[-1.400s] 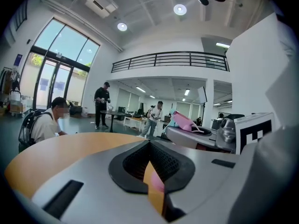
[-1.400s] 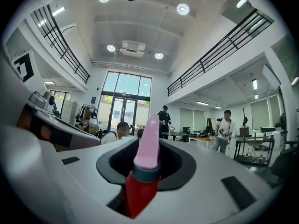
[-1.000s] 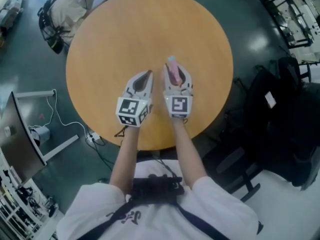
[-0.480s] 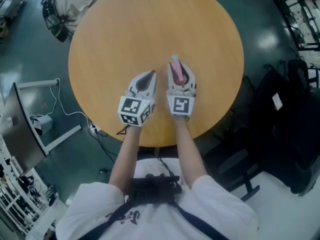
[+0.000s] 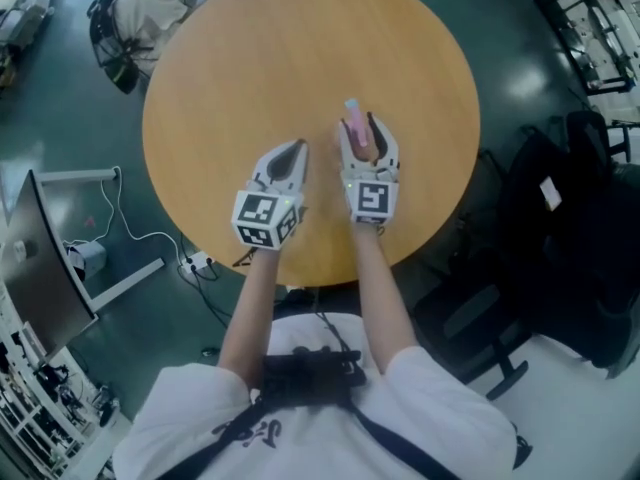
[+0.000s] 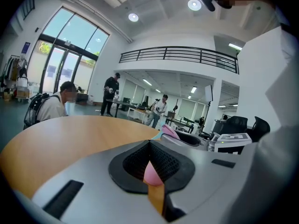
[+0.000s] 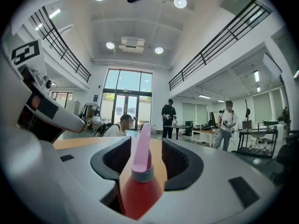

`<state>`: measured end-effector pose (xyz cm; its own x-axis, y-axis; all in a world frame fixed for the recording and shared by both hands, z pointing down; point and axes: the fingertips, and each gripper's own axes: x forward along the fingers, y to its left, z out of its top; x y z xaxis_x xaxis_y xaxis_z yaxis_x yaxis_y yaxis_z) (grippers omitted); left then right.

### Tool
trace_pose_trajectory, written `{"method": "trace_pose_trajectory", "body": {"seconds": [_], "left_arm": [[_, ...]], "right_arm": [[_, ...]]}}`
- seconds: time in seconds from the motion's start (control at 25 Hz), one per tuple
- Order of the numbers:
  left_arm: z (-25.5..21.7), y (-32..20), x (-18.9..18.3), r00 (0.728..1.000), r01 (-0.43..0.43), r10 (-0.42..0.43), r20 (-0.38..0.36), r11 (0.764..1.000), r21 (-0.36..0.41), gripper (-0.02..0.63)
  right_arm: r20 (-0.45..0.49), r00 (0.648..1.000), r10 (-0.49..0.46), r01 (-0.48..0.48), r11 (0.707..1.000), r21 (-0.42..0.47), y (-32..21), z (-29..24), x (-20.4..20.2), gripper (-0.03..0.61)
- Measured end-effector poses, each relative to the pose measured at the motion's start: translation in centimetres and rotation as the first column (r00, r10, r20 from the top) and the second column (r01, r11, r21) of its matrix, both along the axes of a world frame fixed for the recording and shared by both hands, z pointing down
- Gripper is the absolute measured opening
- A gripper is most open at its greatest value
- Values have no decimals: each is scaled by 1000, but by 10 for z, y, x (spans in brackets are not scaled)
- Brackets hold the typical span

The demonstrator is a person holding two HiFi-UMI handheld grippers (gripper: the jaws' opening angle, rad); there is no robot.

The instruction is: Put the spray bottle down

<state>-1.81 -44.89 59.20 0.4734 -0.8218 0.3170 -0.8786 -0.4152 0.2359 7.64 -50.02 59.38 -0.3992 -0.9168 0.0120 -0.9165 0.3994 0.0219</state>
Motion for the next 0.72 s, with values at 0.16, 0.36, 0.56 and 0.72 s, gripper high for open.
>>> {"method": "trace_pose_trajectory", "body": {"seconds": [0.16,0.36,0.56,0.72], "left_arm": [[-17,9,1,1000,-14,14,-14,999,31,12],[-37,27,-1,999,-42,44,-23,996,75,12],[-65,51,-6,998,-60,63,-16,989,137,12],[-88,71,-15,998,-54,57,-9,982,180,12]], "right_arm": [[30,999,28,-28,1000,-4,12,-17,14,256],[69,997,27,-28,1000,0,43,-44,15,259],[55,998,-1,1,1000,2,84,-67,4,258],[57,997,-47,45,998,33,122,-87,-13,131]]}}
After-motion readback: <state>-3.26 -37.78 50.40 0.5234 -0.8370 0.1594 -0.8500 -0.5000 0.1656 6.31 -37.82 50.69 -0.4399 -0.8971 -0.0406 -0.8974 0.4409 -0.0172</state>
